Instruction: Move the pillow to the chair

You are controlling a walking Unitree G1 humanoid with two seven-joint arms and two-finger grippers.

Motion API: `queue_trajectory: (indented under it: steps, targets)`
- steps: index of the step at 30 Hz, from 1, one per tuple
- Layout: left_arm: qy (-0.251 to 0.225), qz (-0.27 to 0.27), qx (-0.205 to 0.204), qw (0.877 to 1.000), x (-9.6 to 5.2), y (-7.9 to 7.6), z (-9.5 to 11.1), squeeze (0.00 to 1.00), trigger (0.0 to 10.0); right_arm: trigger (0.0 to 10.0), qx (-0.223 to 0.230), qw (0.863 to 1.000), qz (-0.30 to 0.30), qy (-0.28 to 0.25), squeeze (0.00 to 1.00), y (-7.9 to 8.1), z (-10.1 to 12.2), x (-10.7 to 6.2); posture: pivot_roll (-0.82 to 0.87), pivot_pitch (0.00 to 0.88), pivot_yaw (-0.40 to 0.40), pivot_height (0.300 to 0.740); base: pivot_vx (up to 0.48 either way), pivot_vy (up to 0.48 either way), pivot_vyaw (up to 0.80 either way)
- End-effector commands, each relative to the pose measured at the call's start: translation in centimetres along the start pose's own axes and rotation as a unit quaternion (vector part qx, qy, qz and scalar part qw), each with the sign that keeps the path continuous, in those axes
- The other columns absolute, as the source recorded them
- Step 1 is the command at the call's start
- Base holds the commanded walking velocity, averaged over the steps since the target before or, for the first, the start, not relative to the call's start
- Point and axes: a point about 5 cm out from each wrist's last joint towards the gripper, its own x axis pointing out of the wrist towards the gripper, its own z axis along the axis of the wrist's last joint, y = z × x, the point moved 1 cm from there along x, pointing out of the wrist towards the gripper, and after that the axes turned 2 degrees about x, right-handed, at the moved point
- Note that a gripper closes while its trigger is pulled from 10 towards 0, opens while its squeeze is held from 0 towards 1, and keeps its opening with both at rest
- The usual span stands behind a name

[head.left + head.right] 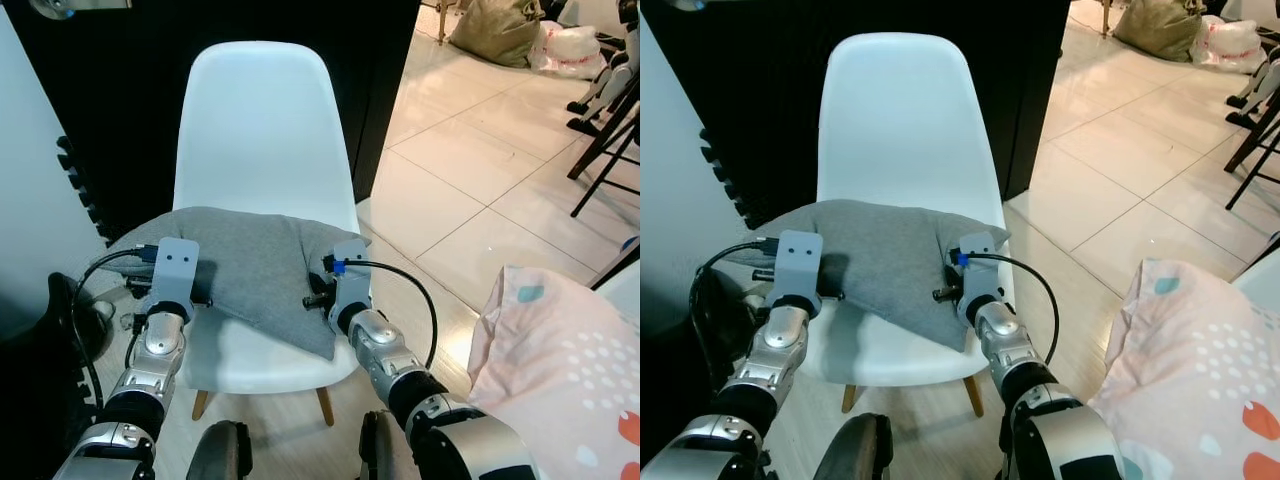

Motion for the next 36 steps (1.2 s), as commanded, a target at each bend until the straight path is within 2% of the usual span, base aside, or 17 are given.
queue_trajectory:
  steps: [1,5,11,12,13,14,23,25,28,33,36]
  targets:
    - [-0.017,0.004,0.005,1.0,0.2,0.6,0.4,0.0,10.0,10.0,-0.009,1.0,0.014,-0.025,0.0,0.8,1.3,0.5,0.03,0.181,-0.083,0.585,0.0,0.0,0.0]
    - [-0.017,0.013,0.009,1.0,0.3,1.0,0.4,0.0,10.0,10.0,0.003,0.999,0.023,-0.029,0.0,1.3,1.5,0.7,0.03,0.18,-0.084,0.585,0.0,0.0,0.0]
    - [-0.004,0.008,0.018,1.0,0.1,0.6,-0.2,0.0,10.0,10.0,-0.006,0.999,0.037,-0.012,0.0,2.2,0.8,0.7,0.03,0.182,-0.084,0.585,0.0,0.0,0.0]
    - [0.0,0.007,0.019,1.0,-0.1,0.5,-0.4,0.11,10.0,10.0,-0.001,0.999,0.04,-0.007,0.0,2.4,0.5,0.7,0.03,0.183,-0.085,0.585,0.0,0.0,0.0]
    - [0.003,0.006,0.016,1.0,-0.2,0.5,-0.6,1.0,10.0,10.0,0.004,0.999,0.042,-0.005,0.8,2.5,0.4,0.6,0.03,0.183,-0.086,0.585,0.0,0.0,0.0]
    - [0.005,0.006,0.013,1.0,-0.2,0.4,-0.7,1.0,10.0,10.0,0.007,0.999,0.042,-0.005,1.0,2.5,0.4,0.6,0.03,0.183,-0.086,0.585,0.0,0.0,0.0]
    - [0.004,0.011,0.011,1.0,-0.3,0.8,-0.8,1.0,10.0,10.0,0.02,0.999,0.045,-0.009,1.0,2.5,0.5,0.6,0.03,0.178,-0.086,0.585,0.0,0.0,0.0]
    - [0.014,0.021,0.008,1.0,-1.1,1.1,-1.7,1.0,10.0,10.0,0.01,1.0,0.023,-0.008,1.0,1.7,0.5,0.5,0.03,0.165,-0.071,0.585,0.0,0.0,0.0]
    - [0.019,0.025,0.007,0.999,-1.4,1.2,-2.1,1.0,10.0,10.0,0.007,1.0,0.015,-0.007,1.0,1.5,0.4,0.5,0.03,0.164,-0.07,0.585,0.0,0.0,0.0]
    - [0.048,0.05,-0.001,0.998,-4.5,1.9,-4.8,1.0,10.0,10.0,0.01,0.999,-0.045,0.004,1.0,-1.1,-1.4,-0.8,0.03,0.144,-0.068,0.585,0.0,0.0,0.0]
    - [0.05,0.049,-0.001,0.998,-4.9,1.9,-5.1,1.0,10.0,10.0,0.015,0.998,-0.054,0.007,1.0,-1.5,-1.8,-1.1,0.03,0.142,-0.068,0.585,0.0,0.0,0.0]
